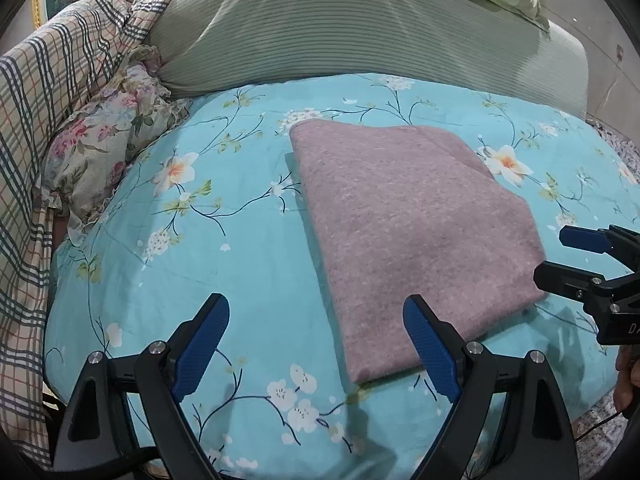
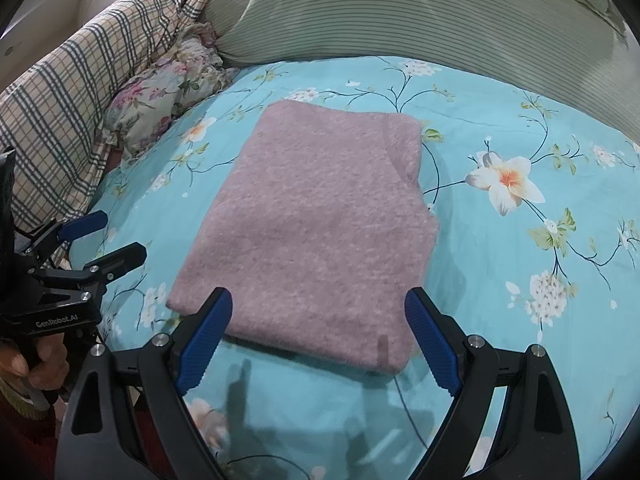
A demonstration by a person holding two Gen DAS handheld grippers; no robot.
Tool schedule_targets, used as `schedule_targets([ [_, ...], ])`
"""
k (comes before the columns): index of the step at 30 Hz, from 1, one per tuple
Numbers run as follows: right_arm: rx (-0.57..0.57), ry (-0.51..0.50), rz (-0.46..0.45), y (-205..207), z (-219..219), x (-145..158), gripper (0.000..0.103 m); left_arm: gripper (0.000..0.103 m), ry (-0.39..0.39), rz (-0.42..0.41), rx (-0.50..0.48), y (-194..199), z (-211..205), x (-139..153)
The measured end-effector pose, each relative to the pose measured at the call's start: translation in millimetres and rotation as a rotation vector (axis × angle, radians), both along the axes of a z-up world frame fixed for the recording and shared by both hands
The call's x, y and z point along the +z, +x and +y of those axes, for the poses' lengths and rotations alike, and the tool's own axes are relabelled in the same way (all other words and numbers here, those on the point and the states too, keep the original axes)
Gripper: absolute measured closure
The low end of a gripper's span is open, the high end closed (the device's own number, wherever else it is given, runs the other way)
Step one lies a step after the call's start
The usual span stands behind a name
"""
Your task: Fold small clothes
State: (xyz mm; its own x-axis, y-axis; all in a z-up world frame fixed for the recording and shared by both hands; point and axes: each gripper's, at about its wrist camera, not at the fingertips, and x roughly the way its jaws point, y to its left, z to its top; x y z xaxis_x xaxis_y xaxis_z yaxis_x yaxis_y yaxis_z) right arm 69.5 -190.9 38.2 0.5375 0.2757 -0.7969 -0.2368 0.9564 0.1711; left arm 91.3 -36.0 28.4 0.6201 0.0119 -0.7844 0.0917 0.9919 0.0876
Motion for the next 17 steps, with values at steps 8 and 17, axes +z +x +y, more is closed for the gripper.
schedule_targets([
  [8,-0.014,0.015,0.005,13.1,-4.5,-3.8,0.015,0.013,0.009,-0.003,0.003,10.6,-1.1,0.7],
  [17,-0.013,0.025,0.018,20.4,-6.3,-8.1,0.015,0.013,0.003,0.016,0.010,20.7,0.9,-3.2],
])
